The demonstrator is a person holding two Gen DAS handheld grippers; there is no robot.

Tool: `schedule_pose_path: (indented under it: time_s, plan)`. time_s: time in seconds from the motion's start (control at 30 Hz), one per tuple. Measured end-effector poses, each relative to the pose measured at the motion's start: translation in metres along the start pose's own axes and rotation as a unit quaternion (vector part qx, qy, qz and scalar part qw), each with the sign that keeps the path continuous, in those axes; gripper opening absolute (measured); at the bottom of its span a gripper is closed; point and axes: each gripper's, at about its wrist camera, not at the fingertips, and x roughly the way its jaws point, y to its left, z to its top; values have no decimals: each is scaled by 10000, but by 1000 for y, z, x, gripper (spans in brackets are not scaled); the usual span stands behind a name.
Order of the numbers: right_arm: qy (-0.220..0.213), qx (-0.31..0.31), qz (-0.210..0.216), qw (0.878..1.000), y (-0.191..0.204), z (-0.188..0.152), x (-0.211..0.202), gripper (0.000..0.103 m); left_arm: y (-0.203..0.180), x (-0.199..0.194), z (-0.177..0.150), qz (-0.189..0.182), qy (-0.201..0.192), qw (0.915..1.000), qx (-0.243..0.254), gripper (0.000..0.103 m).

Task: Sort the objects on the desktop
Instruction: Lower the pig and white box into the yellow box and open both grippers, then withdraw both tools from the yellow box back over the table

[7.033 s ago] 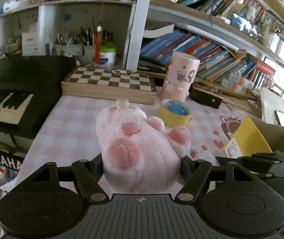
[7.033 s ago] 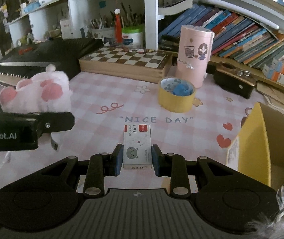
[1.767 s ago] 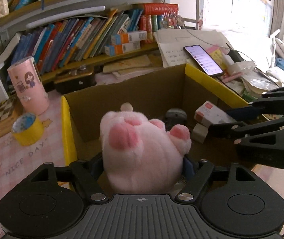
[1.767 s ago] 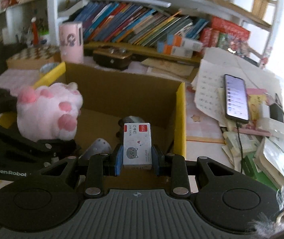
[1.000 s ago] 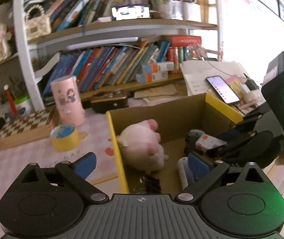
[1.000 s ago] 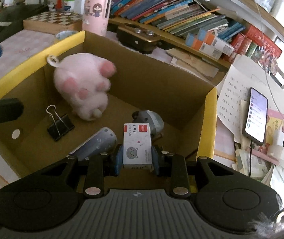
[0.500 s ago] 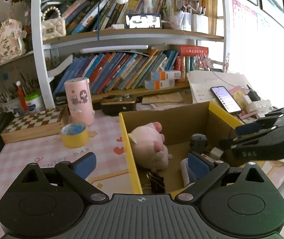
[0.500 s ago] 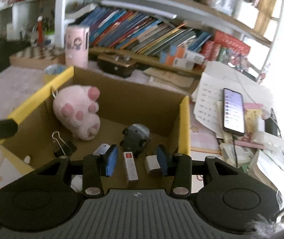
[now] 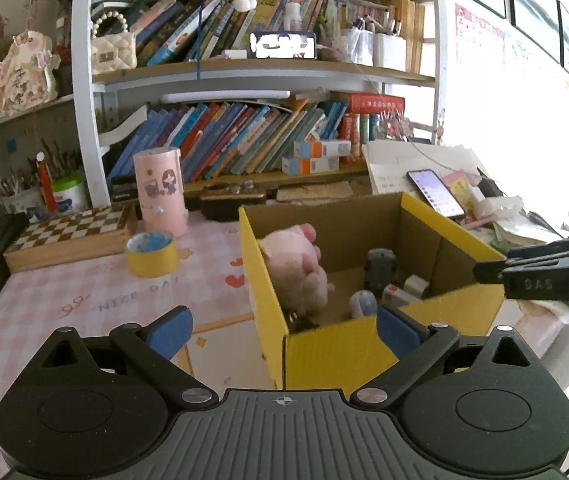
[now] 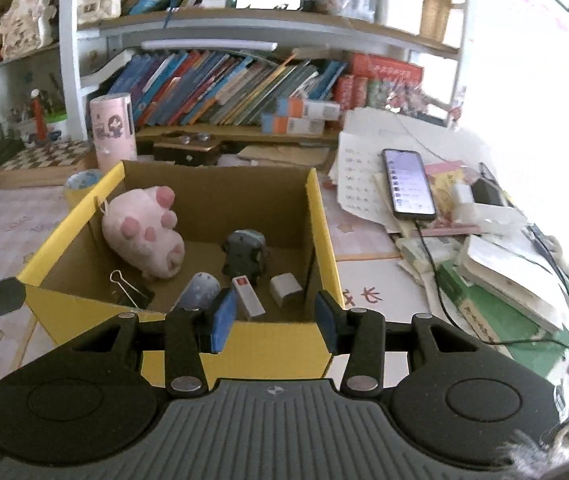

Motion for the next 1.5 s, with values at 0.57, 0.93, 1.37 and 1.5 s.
schedule_pose_path:
  time_s: [0.57,0.93,1.37,1.5]
  plan:
    - [436,566,-305,9970,53,-58,-47,42,39,-38,-38,-119,180,9995,222,100]
    - [638,757,-338,9945,107,-89,-80,44,65,-69,-67,-270,426,9975,500,100]
    - [790,857,-122,9931,166,-115,-100,48,108,-100,-90,-180,612,9966,514,100]
    - [803,774,-9,9938,184,-117,-102,48,120,-109,-97,-128,645,9966,500,100]
